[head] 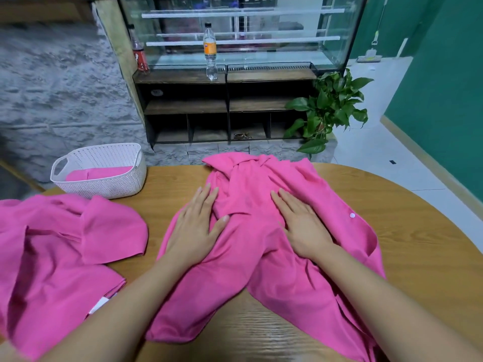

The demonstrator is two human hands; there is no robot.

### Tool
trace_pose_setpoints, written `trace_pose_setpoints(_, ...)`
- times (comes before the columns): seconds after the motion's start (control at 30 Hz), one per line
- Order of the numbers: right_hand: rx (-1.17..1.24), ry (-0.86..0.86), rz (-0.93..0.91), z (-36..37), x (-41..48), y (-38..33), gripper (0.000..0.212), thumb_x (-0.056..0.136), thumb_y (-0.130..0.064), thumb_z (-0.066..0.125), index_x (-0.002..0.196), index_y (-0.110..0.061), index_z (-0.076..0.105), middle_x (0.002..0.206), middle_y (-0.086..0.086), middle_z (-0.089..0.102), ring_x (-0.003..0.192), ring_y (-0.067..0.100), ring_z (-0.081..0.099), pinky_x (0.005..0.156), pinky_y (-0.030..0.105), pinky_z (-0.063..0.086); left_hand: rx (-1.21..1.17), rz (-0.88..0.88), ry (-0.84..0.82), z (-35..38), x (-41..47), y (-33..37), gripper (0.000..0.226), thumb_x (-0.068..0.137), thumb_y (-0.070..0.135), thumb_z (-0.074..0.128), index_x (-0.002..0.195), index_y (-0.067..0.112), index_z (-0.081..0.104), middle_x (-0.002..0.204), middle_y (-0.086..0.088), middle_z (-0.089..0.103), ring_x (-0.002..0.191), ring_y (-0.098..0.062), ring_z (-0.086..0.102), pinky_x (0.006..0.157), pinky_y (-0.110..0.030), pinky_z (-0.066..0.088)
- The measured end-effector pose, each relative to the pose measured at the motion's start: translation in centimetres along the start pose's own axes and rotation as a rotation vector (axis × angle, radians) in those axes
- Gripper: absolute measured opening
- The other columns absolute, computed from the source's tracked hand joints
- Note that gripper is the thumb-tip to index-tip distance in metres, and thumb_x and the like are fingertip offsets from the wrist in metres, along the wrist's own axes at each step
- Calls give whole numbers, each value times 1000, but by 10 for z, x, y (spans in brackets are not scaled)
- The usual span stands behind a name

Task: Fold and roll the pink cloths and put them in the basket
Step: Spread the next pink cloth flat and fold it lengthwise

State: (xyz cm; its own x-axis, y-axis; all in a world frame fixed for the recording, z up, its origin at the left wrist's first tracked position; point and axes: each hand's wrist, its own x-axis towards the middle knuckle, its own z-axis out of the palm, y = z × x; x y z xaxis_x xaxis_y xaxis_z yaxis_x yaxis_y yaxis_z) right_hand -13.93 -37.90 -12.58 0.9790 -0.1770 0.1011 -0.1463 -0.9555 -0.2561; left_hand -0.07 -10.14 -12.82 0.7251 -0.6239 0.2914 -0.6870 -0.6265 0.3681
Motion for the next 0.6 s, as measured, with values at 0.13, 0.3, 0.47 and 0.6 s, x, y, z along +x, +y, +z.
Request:
trace_pose_setpoints(0.13,-53,-48,-61,-6,-45,-18,81,94,-63,13,169,-35,-1,177,-3,6,161,17,12,130,36,14,7,18,-20,-7,-37,13,82,102,68,37,168,33,2,176,14,3,161,-5,-3,130,-45,21)
trace_pose_setpoints(0.3,-87,-48,-94,-1,-92,-34,82,103,-61,34,168,-34,-8,177,-3,5,162,14,6,130,32,5,7,15,-64,-14,-76,26,90,101,73,34,168,29,-7,175,14,-4,160,-2,-1,130,-36,16)
trace_pose_setpoints(0.47,-87,-35,-139,6,-124,-45,86,102,-51,40,168,-26,-9,177,-3,3,163,14,5,130,37,9,30,42,-90,-18,-107,39,95,97,83,25,167,30,-10,176,13,1,160,-7,12,129,-36,19)
trace_pose_setpoints(0.6,30,-53,-143,2,-133,-48,89,99,-53,44,169,-26,-5,175,-5,11,161,12,12,130,35,13,-73,71,-81,-21,-113,38,92,94,82,40,168,36,8,173,16,19,156,-4,23,127,-36,26)
